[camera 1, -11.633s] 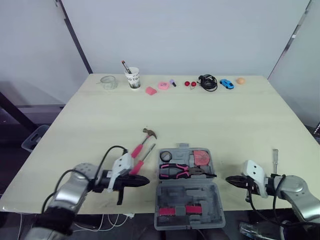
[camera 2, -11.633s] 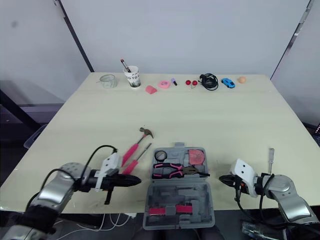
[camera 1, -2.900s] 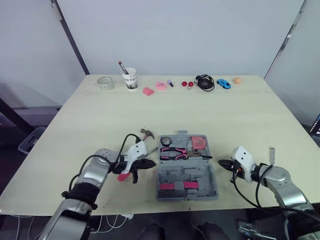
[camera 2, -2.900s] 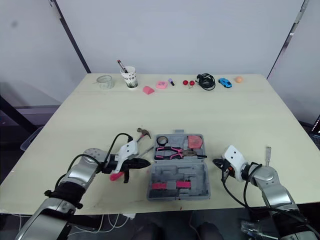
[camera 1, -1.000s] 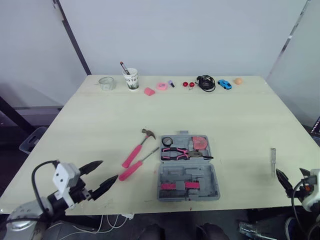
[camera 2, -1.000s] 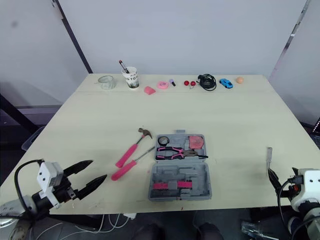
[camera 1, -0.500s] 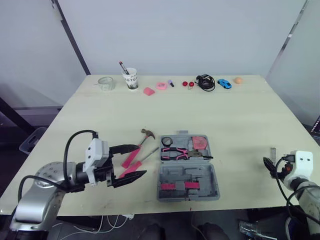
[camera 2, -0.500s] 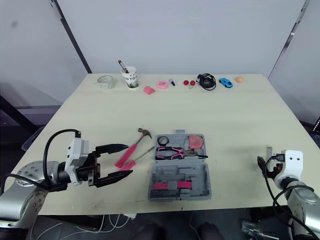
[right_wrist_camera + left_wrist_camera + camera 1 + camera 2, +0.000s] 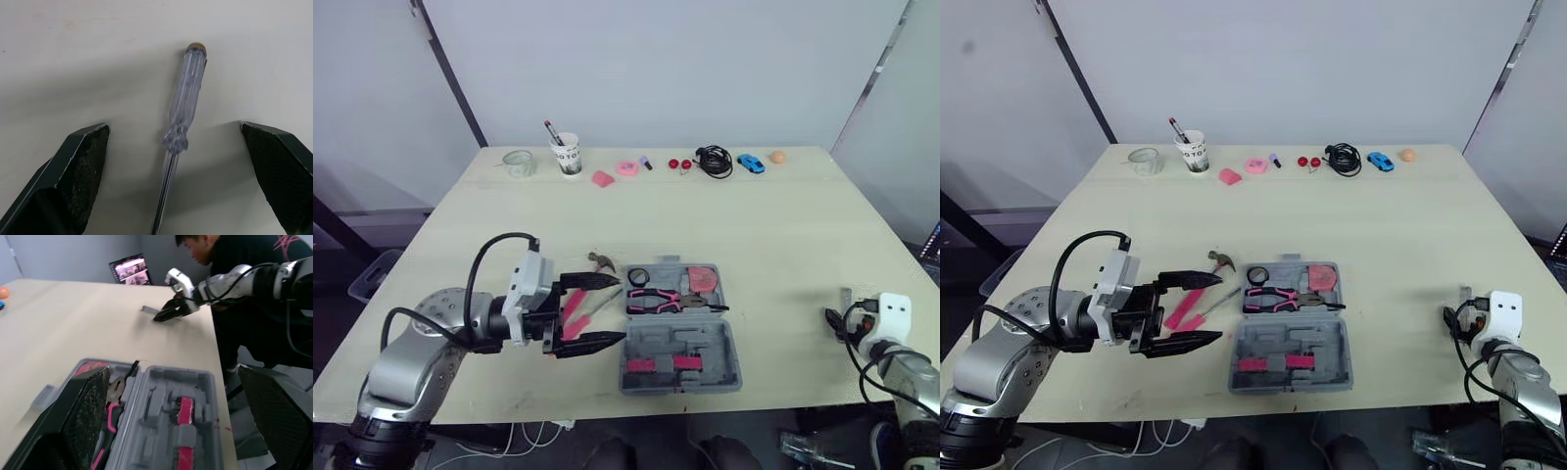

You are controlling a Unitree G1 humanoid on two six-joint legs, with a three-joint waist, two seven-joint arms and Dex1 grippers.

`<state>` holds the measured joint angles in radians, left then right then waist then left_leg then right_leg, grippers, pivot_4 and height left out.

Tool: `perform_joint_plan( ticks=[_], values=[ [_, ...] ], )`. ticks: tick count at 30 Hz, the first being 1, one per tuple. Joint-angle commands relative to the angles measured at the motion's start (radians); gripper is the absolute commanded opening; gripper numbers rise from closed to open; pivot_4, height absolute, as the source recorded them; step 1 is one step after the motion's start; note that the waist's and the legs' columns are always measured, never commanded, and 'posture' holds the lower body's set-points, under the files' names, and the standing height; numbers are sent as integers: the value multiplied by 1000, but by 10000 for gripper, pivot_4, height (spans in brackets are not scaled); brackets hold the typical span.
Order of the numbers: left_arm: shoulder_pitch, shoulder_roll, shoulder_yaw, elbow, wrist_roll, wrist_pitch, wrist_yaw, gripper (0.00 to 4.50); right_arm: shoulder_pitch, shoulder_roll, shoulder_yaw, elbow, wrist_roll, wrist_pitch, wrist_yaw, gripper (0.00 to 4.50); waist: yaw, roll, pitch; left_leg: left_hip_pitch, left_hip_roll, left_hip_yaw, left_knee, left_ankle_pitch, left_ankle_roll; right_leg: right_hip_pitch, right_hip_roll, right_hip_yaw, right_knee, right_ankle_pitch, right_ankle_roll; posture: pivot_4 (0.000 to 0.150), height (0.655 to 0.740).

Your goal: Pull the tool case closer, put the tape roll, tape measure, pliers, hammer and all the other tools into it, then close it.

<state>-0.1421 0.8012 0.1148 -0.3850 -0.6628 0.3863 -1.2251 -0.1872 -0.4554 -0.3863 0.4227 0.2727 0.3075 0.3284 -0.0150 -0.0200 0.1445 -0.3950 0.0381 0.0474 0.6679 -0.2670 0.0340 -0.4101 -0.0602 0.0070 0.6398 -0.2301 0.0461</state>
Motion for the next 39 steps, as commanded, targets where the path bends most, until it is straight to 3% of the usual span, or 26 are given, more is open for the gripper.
perform_joint_plan(
  ticks=[1, 3, 9, 10, 25, 39],
  values=[
    [-19, 12, 5, -41, -26, 15, 1, 45000, -27, -22, 8, 37, -18, -57, 13, 40012, 0, 0, 0, 0, 0, 0, 0, 0, 0, 0, 2, 4, 0, 0, 0, 1500, 7400],
    [-24, 14, 3, -40, -27, 19, -3, 45000, -36, -23, 14, 63, -24, -77, 17, 33348, -1, 0, 0, 0, 0, 0, 0, 0, 0, 0, 7, 10, 0, 0, 0, 1500, 7400],
    [-38, 14, -1, -28, -19, 17, -8, 45000, -45, -20, 22, 93, -32, -106, 17, 2217, 2, 0, 0, 0, 0, 0, 0, 0, 0, 0, 9, 13, 0, 0, 0, 1500, 7400],
    [-40, 13, -3, -25, -16, 15, -9, 45000, -45, -19, 21, 93, -30, -106, 15, 41, 2, 0, 0, 0, 0, 0, 1, 0, 0, 0, 9, 14, 0, 0, 0, 1500, 7400],
    [-54, 0, -18, 17, 14, -21, -36, 45000, -8, -43, 24, -8, -21, -105, 47, 30, 1, 0, 0, 0, 0, 0, 1, 0, 0, 0, 11, 15, 0, 0, 0, 1500, 7400],
    [-40, 22, 1, 117, 47, -86, -106, 45000, 119, -232, 207, -568, 82, 113, 421, 30, 2, 1, 1, 0, 1, 0, 0, 0, 0, 0, 11, 16, 0, 0, 0, 1500, 7400]
  ],
)
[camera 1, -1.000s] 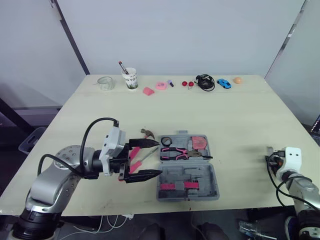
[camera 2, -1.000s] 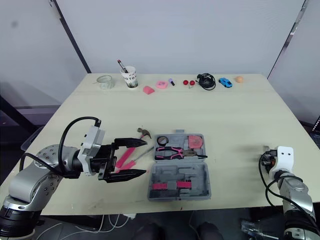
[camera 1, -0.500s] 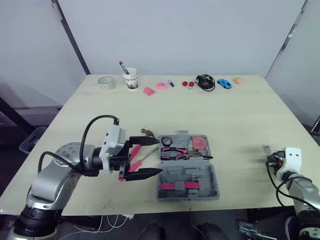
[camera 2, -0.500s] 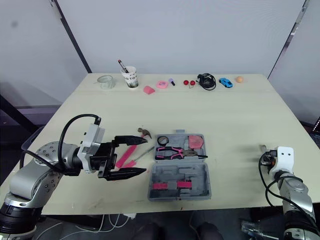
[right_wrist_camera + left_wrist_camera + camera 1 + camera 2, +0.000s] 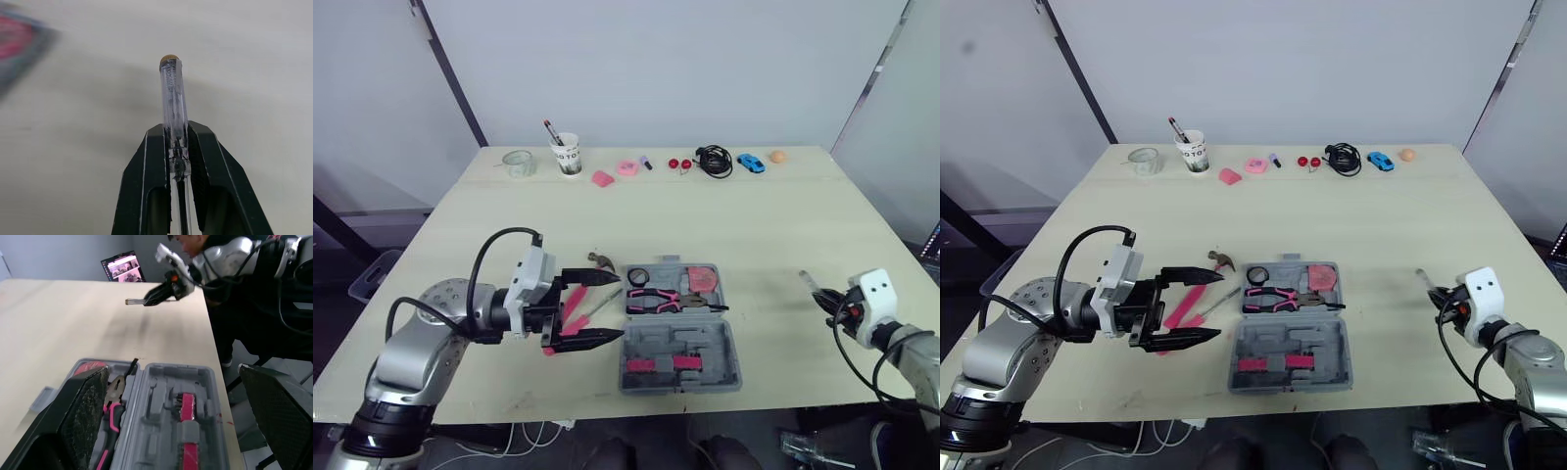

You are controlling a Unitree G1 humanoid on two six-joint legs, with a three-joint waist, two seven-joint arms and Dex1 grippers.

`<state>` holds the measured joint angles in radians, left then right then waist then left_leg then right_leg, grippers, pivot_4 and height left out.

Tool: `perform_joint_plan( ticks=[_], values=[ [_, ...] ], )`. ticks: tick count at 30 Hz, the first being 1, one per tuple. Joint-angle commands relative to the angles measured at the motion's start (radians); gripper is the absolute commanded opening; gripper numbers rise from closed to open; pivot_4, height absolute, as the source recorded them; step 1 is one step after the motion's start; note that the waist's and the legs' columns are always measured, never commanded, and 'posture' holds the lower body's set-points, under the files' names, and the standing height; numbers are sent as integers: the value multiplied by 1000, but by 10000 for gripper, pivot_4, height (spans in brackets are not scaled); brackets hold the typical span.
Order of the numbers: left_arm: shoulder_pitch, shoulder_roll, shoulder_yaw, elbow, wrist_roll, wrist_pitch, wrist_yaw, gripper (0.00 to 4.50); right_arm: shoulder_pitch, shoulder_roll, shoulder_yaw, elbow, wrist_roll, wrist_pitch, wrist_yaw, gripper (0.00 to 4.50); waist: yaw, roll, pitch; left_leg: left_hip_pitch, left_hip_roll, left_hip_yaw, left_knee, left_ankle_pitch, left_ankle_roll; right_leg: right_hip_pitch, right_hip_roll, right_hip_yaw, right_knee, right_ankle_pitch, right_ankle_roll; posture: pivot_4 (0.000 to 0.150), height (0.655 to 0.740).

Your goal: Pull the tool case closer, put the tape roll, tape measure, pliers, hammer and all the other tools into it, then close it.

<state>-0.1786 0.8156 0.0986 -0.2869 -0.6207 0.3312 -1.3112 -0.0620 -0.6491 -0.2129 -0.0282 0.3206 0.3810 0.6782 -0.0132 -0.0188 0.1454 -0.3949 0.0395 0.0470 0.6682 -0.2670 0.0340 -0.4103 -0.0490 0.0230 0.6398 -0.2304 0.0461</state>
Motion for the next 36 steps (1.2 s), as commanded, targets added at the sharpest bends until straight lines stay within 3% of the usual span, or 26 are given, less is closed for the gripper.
perform_joint_plan(
  ticks=[1, 10, 16, 24, 36],
  values=[
    [-13, 6, 17, 41, 11, -42, -26, 45000, -18, -56, 65, -145, 31, 45, 102, 30, 1, 0, 0, 0, 0, 0, 0, 0, 0, 0, 0, 0, 0, 0, 0, 1500, 7400],
    [-12, 24, 30, 157, 48, -126, -103, 45000, -177, -114, 312, -282, -18, 124, 237, 30, 2, -1, 1, -1, 0, 0, 0, 0, 0, -1, 0, -1, 0, 0, 0, 1500, 7400],
    [-14, 38, 31, 242, 90, -202, -146, 45000, -335, -65, 490, -330, -64, 243, 243, 30, 2, -3, 1, -1, 0, 0, 1, 0, 0, -1, 0, -2, 0, 0, 0, 1500, 7400],
    [-2, 43, 36, 301, 109, -248, -167, 45000, -532, 12, 707, -320, -178, 327, 259, 30, 2, -3, 1, -2, 0, 0, 1, 0, 0, -2, 0, -3, 0, 0, 0, 1500, 7400],
    [-8, 52, 32, 341, 127, -273, -182, 45000, -680, 104, 926, -220, -366, 370, 272, 30, 0, -3, 1, -3, 0, 0, 1, 0, 0, -3, -1, -5, 1, 0, -1, 1500, 7400]
  ],
)
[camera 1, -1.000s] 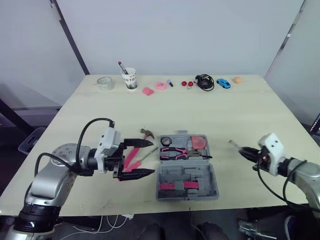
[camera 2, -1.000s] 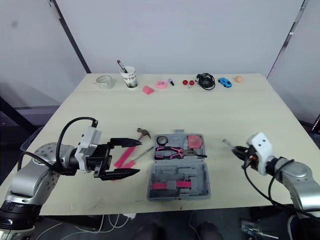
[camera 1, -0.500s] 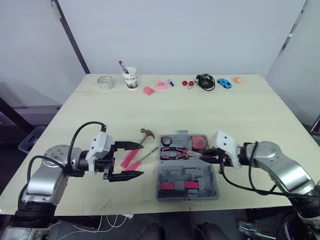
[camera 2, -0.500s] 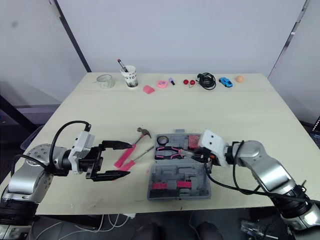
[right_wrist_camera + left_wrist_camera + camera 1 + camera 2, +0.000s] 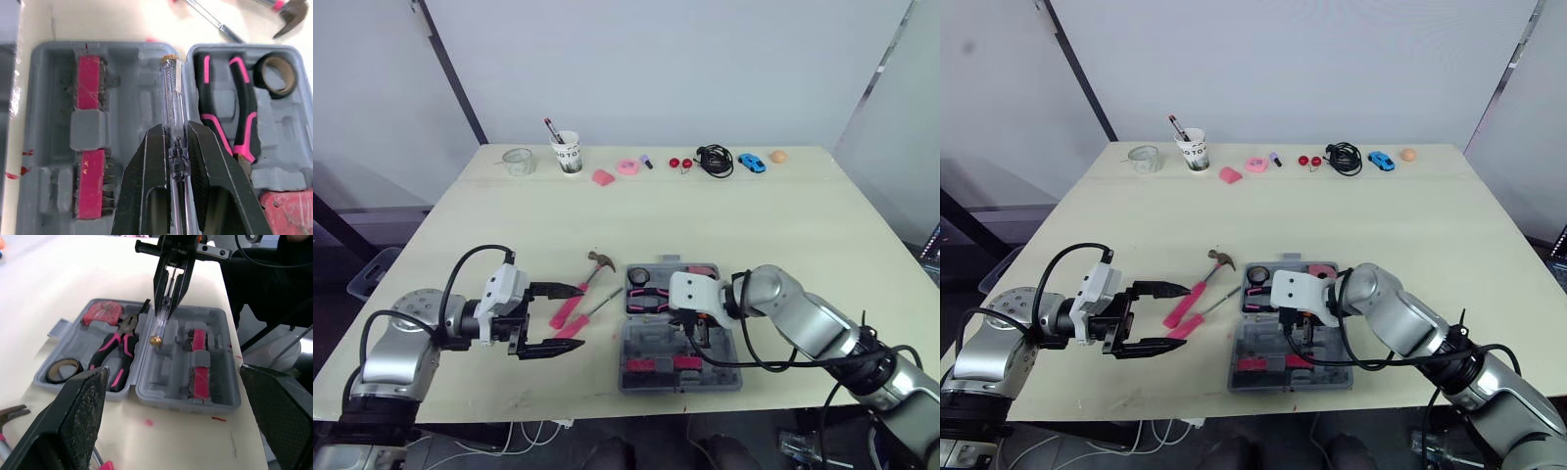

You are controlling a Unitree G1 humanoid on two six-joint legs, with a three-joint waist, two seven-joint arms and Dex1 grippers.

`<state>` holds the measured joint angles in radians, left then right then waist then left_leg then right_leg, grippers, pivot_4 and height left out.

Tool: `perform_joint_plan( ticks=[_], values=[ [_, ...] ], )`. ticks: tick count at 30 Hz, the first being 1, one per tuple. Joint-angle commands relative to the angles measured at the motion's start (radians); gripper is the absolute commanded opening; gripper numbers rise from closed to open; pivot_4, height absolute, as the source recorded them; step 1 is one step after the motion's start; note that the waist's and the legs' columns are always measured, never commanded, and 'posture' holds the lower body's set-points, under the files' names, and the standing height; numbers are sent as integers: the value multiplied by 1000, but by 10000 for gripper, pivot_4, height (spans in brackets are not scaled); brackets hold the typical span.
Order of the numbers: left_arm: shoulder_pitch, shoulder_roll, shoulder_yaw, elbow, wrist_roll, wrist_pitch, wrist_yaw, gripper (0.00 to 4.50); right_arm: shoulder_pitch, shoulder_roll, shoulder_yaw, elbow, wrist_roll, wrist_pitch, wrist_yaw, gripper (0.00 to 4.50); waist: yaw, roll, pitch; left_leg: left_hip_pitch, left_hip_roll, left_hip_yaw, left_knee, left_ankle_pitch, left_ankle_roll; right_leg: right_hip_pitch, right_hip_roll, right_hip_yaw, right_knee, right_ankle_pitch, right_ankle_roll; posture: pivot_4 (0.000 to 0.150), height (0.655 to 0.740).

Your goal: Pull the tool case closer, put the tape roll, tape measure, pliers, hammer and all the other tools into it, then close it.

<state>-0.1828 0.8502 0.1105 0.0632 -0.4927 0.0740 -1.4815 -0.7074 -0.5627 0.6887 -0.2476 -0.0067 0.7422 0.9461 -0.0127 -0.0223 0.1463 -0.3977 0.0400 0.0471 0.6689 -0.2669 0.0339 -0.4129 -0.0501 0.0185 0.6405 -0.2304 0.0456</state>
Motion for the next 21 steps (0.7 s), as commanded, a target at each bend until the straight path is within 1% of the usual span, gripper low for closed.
perform_joint_plan(
  ticks=[1, 9, 21],
  values=[
    [0, 17, 20, -12, -1, -16, -11, 45000, -39, 29, 36, 7, -48, 12, 5, 30, 0, 0, 0, 0, 0, 0, 0, 0, 0, 0, 0, 0, 0, 0, 0, 1500, 7400],
    [12, 26, 23, -2, 8, -32, -13, 45000, -54, 83, 100, 82, -124, -29, 11, 30, 0, 0, 0, 0, 0, 0, 0, 0, 0, 0, 0, 0, 0, 0, 0, 1500, 7400],
    [15, 24, 24, -2, 14, -32, 0, 45000, -41, 153, 99, 198, -202, -131, 12, 30, -1, -1, 0, 0, 0, 0, 0, 0, 0, 0, 0, -1, 0, 0, 0, 1500, 7400]
  ],
)
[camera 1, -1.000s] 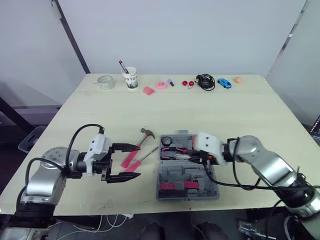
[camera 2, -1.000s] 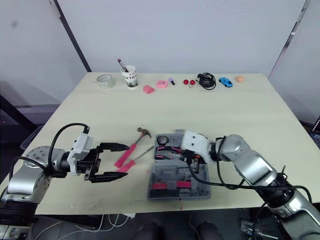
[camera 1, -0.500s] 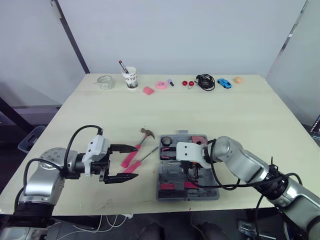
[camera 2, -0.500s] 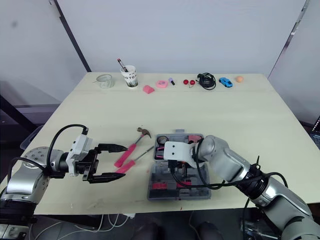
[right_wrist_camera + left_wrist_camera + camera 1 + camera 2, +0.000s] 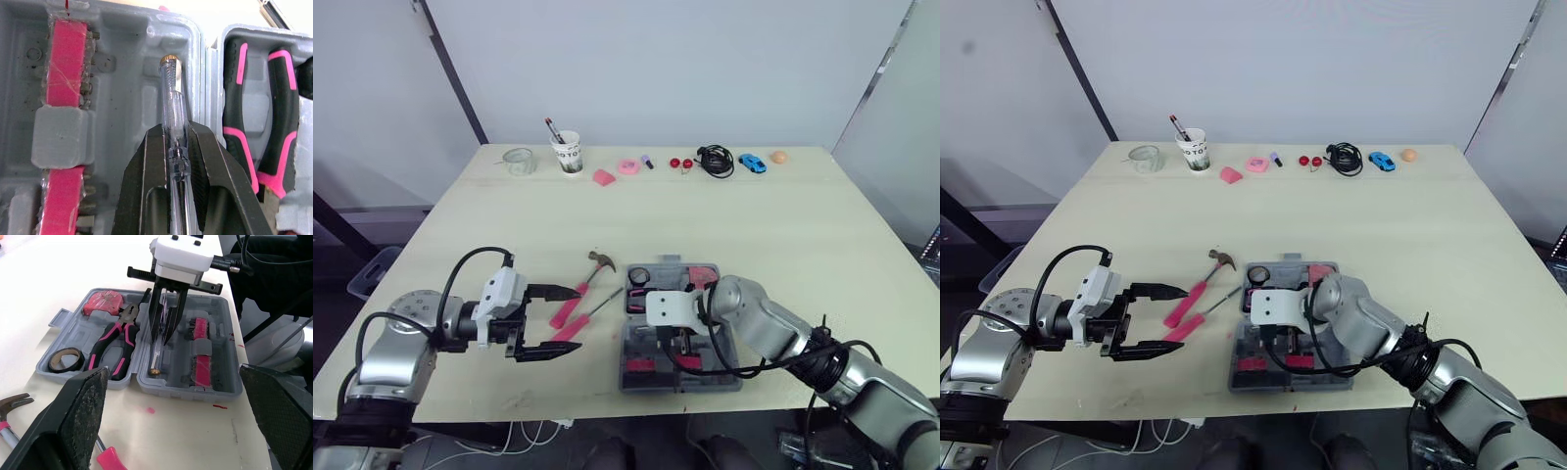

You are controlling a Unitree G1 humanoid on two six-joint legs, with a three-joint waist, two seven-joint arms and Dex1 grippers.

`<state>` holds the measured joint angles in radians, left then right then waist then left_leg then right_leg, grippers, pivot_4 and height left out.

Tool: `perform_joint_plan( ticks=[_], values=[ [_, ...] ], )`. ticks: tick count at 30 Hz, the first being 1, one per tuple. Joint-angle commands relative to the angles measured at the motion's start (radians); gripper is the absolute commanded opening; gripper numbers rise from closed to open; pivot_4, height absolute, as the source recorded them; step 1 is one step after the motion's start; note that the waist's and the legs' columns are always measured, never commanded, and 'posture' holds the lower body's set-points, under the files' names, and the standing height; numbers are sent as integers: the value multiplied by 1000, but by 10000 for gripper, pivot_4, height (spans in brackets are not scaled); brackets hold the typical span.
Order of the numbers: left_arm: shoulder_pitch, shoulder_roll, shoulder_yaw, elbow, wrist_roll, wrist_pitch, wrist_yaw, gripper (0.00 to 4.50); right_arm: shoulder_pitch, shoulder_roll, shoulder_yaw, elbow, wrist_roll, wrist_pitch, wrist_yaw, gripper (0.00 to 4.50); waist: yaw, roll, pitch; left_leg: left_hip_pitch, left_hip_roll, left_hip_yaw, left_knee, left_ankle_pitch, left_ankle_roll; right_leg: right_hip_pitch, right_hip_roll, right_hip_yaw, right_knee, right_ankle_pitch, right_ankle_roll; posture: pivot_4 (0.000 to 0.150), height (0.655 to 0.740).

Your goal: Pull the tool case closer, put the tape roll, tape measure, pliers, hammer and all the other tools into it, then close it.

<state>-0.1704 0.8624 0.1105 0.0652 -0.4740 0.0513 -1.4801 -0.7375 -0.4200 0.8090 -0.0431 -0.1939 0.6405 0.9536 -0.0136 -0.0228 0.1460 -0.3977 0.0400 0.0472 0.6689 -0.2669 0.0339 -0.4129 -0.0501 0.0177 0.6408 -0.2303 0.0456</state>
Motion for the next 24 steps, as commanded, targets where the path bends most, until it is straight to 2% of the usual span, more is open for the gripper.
perform_joint_plan(
  ticks=[1, 8, 9, 12, 15, 21, 24],
  values=[
    [5, 11, 23, -5, -4, -10, 0, 45000, -10, 15, -23, 0, -17, -37, 3, 30, 0, 0, 0, 0, 0, 0, 0, 0, 0, 0, 0, 0, 0, 0, 0, 1500, 7400],
    [21, 9, 23, -21, -5, -6, 9, 45000, 4, 24, -37, 19, -29, -65, 3, 30, 0, 0, 0, 0, 0, 0, 0, 0, 0, 0, 0, 0, 0, 0, 0, 1500, 7400],
    [23, 10, 23, -23, -5, -5, 10, 45000, 7, 24, -40, 18, -29, -68, 1, 5030, 0, 0, 0, 0, 0, 0, 0, 0, 0, 0, 0, 0, 0, 0, 0, 1500, 7400],
    [32, 11, 24, -28, -5, -6, 11, 45000, 12, 26, -44, 18, -35, -78, -1, 13150, -1, 0, 0, 0, 0, 0, 0, 0, 0, 0, 0, 0, 0, 0, 0, 1500, 7400],
    [38, 11, 25, -31, -6, -6, 11, 45000, 21, 29, -56, 13, -39, -88, -12, 26541, 0, 0, 0, 0, 0, 0, 0, 0, 0, 0, 0, 0, 0, 0, 0, 1500, 7400],
    [42, 10, 24, -29, -7, -11, 10, 45000, 37, 15, -90, -31, -36, -77, 1, 26541, 0, 0, 0, 0, 0, 0, 0, 0, 0, 0, 0, 0, 0, 0, 0, 1500, 7400],
    [35, 5, 20, -17, -5, -20, 6, 45000, 74, 11, -175, -95, 35, -24, 15, 26541, 2, 0, 0, 0, 0, 0, 0, 0, 0, 0, 0, 0, 0, 0, 0, 1500, 7400]
  ],
)
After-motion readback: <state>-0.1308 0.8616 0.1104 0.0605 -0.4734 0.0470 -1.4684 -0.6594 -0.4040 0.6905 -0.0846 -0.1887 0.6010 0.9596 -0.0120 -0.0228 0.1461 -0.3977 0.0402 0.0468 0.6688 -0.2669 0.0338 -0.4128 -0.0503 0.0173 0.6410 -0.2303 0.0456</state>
